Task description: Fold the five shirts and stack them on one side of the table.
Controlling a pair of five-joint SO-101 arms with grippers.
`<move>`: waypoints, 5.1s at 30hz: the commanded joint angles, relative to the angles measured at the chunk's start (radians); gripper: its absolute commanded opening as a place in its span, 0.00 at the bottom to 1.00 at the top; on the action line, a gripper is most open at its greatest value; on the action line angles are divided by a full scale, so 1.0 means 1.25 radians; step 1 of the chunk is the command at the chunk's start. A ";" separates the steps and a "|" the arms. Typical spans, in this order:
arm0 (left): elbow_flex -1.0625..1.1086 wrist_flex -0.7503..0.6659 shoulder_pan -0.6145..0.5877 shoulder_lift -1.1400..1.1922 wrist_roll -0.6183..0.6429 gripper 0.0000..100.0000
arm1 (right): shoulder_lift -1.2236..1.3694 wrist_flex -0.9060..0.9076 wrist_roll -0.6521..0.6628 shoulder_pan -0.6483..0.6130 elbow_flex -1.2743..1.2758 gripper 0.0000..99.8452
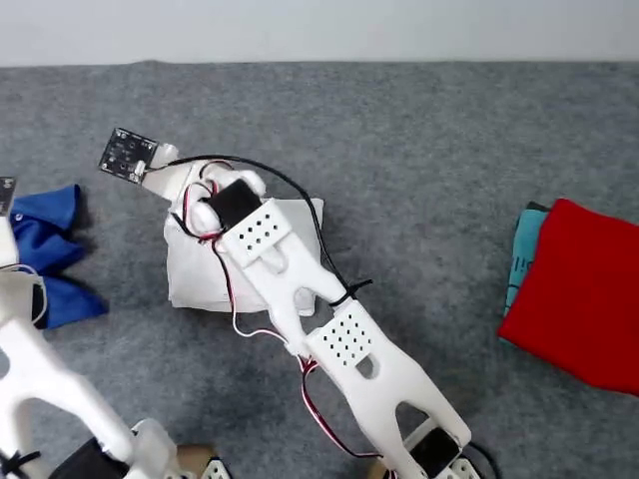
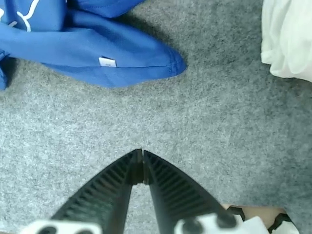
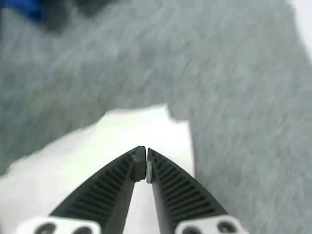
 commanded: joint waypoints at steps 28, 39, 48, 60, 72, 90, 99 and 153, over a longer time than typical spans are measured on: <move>-0.008 0.001 0.009 -0.027 0.006 0.01 | -0.037 0.184 -0.085 -0.137 -0.045 0.01; -0.008 0.001 0.009 -0.027 0.007 0.01 | -0.193 0.277 -0.188 -0.004 -0.020 0.01; -0.007 0.002 0.009 -0.027 0.007 0.01 | -0.347 0.276 -0.349 0.109 0.264 0.01; -0.003 0.000 0.014 -0.026 0.007 0.01 | -0.520 0.273 -0.767 0.089 0.652 0.28; -0.003 0.000 0.012 -0.026 0.007 0.01 | -0.398 0.209 -0.879 0.045 0.651 0.42; -0.002 0.000 0.010 -0.026 0.006 0.01 | -0.160 0.138 -0.913 0.045 0.651 0.14; -0.002 0.000 0.011 -0.026 0.006 0.01 | -0.169 0.263 -0.842 0.087 0.620 0.01; -0.002 0.000 0.015 -0.026 0.006 0.01 | -0.208 0.273 -0.133 0.198 0.365 0.01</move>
